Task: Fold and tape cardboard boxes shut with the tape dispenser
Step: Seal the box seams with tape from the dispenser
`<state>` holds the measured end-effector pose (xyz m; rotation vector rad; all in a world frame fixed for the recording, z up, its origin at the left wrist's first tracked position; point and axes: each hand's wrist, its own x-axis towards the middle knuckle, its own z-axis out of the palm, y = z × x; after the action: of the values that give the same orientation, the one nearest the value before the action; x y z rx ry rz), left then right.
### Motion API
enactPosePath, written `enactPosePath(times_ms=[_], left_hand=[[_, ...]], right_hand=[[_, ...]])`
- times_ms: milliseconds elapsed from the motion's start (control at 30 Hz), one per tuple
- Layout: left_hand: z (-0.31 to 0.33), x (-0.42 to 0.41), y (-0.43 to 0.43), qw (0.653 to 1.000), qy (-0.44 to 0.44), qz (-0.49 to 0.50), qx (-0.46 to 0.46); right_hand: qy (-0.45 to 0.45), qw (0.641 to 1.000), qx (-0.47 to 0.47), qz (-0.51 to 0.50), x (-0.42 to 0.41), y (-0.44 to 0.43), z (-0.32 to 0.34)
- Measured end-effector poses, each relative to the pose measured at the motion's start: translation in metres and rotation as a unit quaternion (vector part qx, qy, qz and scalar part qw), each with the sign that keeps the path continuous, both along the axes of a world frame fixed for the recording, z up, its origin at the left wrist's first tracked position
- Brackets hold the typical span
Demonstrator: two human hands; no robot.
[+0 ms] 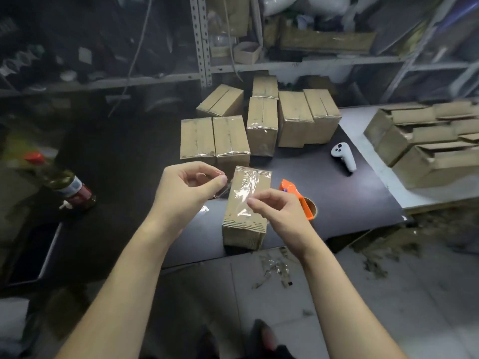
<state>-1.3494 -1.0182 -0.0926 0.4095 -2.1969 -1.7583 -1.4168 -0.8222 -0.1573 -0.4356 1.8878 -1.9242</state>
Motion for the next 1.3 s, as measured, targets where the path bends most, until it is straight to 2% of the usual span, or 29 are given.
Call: enactPosePath(times_ms=[67,167,333,433,567,867,1133,1300], left_hand=[[-0.005,0.003,-0.009,1.0,-0.002,0.001,0.01],[-0.022,0.008,-0.012,0.999,-0.021,0.021,0.044],[-0.059,0.01,-0.006,0.993,-0.076,0.078,0.051],[-0.078,0.006,-0.001,0.987,-0.092,0.114,0.071],[-0.101,0.004,0.013,0.981,-0.071,0.161,0.077],[-0.129,0.002,0.031,0.977,-0.066,0.203,0.007],[-0.124,-0.006,0.033,0.96,-0.076,0.267,0.034],[-0.121,-0.007,0.02,0.959,-0.14,0.232,0.082]], right_hand=[[-0.048,0.998,0.025,0.009,0.007,0.003,0.001],[-0.164,0.986,-0.015,-0.02,0.018,0.006,-0.004],[-0.245,0.969,0.0,-0.026,0.027,0.018,-0.016],[-0.239,0.968,0.024,-0.069,0.029,0.024,-0.022],[-0.201,0.966,0.059,-0.149,0.024,0.023,-0.031],[-0.185,0.962,0.145,-0.142,0.014,0.031,-0.047],[-0.133,0.962,0.173,-0.164,0.009,0.028,-0.05],[-0.135,0.961,0.175,-0.164,0.0,0.034,-0.055]])
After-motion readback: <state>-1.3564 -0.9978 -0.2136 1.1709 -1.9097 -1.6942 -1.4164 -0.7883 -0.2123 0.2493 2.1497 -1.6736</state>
